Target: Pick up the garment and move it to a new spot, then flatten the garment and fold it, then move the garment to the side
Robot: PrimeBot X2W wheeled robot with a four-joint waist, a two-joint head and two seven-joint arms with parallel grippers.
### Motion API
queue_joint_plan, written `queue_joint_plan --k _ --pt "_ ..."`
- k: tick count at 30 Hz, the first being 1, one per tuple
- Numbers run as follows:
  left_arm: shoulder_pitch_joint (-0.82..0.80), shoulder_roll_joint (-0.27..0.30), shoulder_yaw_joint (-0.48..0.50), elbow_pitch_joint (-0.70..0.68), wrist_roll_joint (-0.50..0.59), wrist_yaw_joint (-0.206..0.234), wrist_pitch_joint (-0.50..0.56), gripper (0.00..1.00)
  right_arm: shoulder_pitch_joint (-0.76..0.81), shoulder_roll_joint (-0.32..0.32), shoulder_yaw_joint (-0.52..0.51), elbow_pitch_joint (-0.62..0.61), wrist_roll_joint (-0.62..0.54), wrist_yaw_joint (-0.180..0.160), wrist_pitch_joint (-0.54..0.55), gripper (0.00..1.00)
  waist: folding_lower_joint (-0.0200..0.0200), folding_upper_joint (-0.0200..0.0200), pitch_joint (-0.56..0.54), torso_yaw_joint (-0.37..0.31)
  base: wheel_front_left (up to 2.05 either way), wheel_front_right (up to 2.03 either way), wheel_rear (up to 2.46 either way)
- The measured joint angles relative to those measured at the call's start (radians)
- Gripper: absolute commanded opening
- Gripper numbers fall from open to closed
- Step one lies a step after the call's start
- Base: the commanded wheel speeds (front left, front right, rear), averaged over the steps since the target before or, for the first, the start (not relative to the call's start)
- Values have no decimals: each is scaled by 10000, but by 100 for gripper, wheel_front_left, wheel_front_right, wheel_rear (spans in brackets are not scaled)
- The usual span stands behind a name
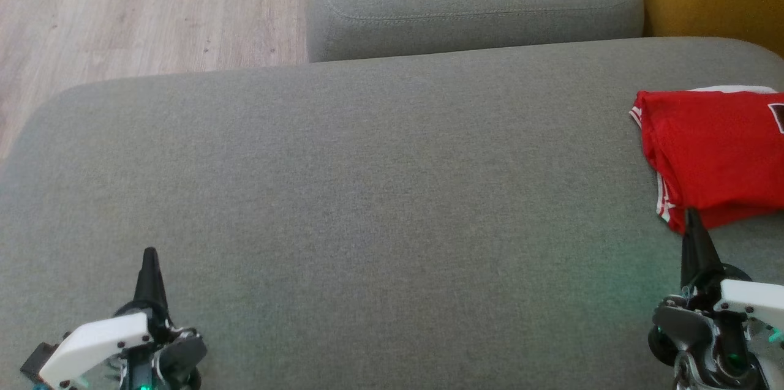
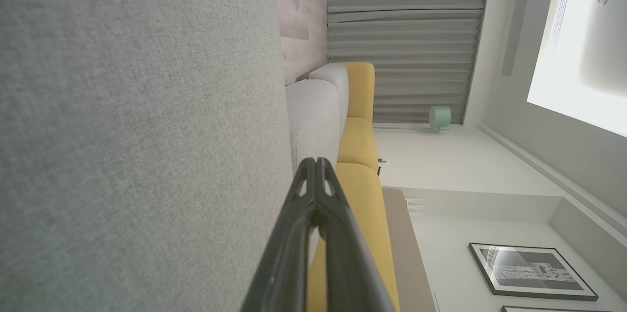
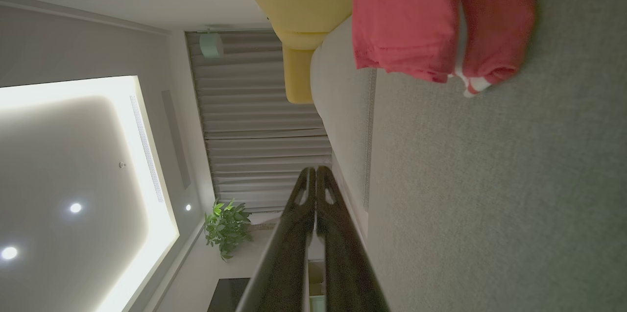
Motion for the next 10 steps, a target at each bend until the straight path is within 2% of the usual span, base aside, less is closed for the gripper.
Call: queue_joint_plan --k 10 --pt "0 -6 6 2 2 0 0 0 0 19 -33 0 -17 0 12 0 0 0 0 0 0 0 0"
